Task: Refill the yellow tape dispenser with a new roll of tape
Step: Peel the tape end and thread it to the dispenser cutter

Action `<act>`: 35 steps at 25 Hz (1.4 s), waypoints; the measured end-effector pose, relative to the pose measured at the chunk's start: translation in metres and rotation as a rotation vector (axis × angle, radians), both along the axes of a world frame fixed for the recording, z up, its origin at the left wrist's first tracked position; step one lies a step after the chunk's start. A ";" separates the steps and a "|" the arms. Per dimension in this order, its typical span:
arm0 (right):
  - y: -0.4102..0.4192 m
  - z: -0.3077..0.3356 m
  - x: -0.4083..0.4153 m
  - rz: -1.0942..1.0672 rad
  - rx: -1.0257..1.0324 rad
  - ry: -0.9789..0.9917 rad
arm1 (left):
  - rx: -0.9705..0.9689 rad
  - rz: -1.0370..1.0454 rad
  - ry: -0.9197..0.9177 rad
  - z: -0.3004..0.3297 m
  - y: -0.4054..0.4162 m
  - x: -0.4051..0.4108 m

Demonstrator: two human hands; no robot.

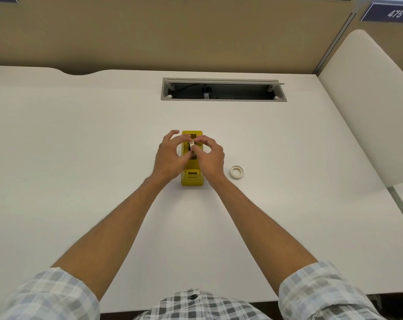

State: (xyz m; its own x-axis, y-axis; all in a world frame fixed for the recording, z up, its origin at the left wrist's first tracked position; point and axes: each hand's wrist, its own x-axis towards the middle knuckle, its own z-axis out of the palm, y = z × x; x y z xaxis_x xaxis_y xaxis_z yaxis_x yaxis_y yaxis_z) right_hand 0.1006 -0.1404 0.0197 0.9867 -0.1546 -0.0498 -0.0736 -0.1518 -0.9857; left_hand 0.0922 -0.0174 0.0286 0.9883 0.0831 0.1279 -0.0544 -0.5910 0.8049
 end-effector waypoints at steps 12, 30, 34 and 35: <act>0.001 -0.001 0.000 -0.006 0.031 0.013 | 0.149 -0.094 -0.007 -0.004 0.006 0.002; -0.007 -0.002 0.001 0.065 0.072 0.023 | 0.550 -0.267 -0.048 -0.003 0.012 0.016; -0.007 -0.003 0.002 0.056 0.070 0.011 | 0.435 -0.218 -0.183 -0.003 0.011 0.010; -0.006 -0.003 0.002 0.058 0.069 0.013 | 0.434 -0.217 -0.186 -0.003 0.011 0.009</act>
